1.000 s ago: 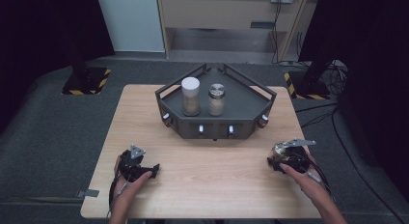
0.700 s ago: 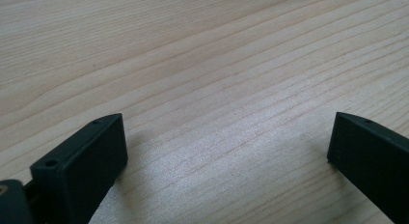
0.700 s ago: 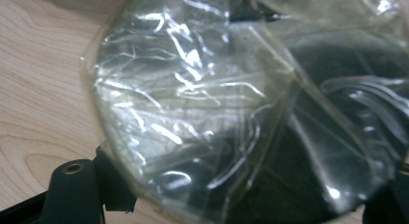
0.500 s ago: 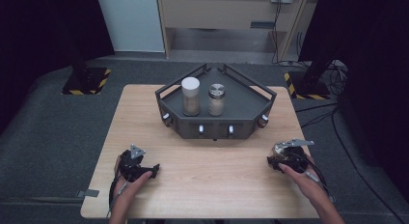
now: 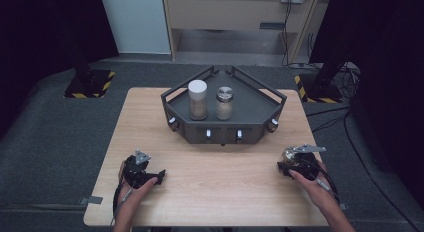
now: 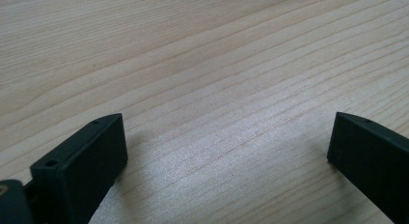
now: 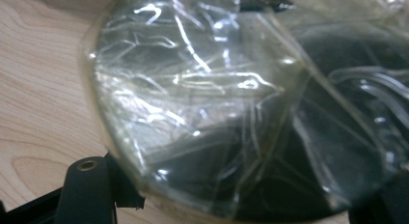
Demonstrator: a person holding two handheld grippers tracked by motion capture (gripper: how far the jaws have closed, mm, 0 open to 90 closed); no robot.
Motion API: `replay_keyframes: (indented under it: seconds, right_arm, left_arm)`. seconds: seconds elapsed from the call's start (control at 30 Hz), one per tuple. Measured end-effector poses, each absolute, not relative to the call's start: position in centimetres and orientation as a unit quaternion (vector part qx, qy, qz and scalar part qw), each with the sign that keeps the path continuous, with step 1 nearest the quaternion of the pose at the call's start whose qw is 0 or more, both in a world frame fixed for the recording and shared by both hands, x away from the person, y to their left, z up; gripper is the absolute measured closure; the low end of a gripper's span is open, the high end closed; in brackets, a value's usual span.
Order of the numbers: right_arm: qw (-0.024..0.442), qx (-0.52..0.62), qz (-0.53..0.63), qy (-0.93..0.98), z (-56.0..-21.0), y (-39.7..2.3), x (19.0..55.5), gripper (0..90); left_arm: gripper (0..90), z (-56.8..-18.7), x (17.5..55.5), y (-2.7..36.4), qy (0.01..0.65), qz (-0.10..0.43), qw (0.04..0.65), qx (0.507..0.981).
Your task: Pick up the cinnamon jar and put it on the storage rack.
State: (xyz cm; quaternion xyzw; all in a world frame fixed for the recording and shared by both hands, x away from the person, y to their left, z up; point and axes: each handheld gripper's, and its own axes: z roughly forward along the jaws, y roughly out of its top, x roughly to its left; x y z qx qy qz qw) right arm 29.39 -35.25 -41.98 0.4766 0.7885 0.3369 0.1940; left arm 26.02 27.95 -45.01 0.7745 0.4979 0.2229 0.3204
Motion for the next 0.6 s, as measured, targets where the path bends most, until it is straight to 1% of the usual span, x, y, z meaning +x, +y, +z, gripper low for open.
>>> replay_keyframes:
  seconds: [0.23,0.6]
  right_arm:
    - [0.204,0.478,0.341,0.783,-42.1,-35.2,29.0,31.4]
    - [0.204,0.466,0.351,0.786,-41.0,-35.1,28.6,31.4]
  left_arm:
    - [0.0,-45.0,26.0,27.9,0.498,0.223,0.32,0.775]
    - [0.0,-45.0,26.0,27.9,0.498,0.223,0.32,0.775]
